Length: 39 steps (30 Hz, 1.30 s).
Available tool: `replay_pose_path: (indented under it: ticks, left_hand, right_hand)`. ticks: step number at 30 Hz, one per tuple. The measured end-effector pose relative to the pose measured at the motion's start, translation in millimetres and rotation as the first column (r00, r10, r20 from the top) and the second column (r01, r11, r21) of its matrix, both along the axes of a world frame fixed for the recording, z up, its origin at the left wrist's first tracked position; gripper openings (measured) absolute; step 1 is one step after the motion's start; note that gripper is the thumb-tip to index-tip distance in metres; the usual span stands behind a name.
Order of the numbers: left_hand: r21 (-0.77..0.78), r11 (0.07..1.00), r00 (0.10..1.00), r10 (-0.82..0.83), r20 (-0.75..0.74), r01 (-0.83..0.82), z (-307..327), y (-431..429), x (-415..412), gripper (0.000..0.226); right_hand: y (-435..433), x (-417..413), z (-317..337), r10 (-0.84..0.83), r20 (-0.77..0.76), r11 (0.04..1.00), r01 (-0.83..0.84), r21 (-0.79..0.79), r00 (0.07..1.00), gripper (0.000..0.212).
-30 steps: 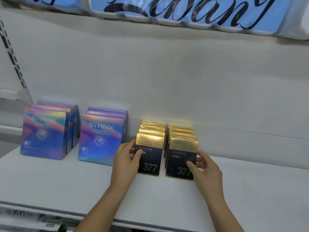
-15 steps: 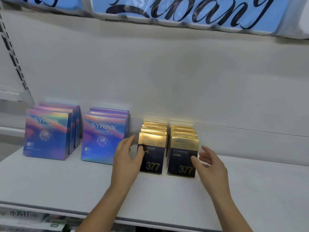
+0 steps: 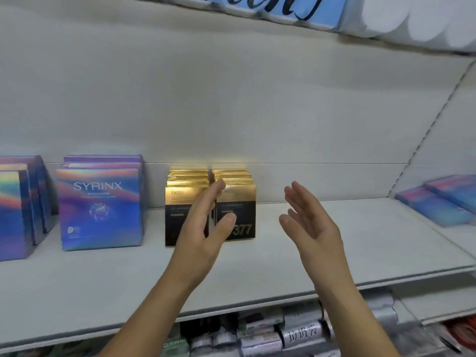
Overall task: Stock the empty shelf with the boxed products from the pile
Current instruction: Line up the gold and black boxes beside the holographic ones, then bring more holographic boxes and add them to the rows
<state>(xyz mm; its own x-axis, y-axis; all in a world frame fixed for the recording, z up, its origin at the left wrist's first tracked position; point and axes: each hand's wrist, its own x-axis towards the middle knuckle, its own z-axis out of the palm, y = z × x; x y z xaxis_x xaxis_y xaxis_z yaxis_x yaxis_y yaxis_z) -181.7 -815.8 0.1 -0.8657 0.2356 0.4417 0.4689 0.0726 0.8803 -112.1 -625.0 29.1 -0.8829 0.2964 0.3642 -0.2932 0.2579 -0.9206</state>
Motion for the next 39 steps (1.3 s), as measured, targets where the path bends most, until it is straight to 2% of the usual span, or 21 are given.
replay_pose_path:
  ticks: [11, 17, 20, 26, 32, 39]
  left_hand:
    - [0.037, 0.95, 0.95, -0.312, 0.031, 0.311, 2, 139, 82, 0.069]
    - [0.088, 0.884, 0.883, -0.465, 0.068, 0.459, -2, 268, 172, 0.069]
    - [0.105, 0.845, 0.841, -0.533, 0.09, 0.524, -4, 335, 219, 0.061]
    - [0.101, 0.812, 0.807, -0.583, 0.097, 0.574, -6, 444, 285, 0.058]
    - [0.077, 0.793, 0.784, -0.61, 0.115, 0.605, -15, 531, 301, 0.058]
    - [0.102, 0.803, 0.792, -0.595, 0.135, 0.587, -36, 657, 261, 0.061]
  right_hand:
    - [113, 127, -3, -0.262, -0.045, 0.964, 0.26, -0.049, 0.964, 0.054]
    - [224, 250, -6, -0.418, -0.003, 0.904, 0.416, -0.104, 0.908, 0.054]
    - [277, 315, -8, -0.482, 0.022, 0.87, 0.482, -0.106, 0.876, 0.058]
    - [373, 399, -18, -0.579, 0.059, 0.806, 0.582, -0.11, 0.813, 0.051]
    - [449, 416, -23, -0.61, 0.036, 0.785, 0.61, -0.105, 0.792, 0.05]
    - [572, 374, -29, -0.621, 0.077, 0.779, 0.625, -0.044, 0.78, 0.05]
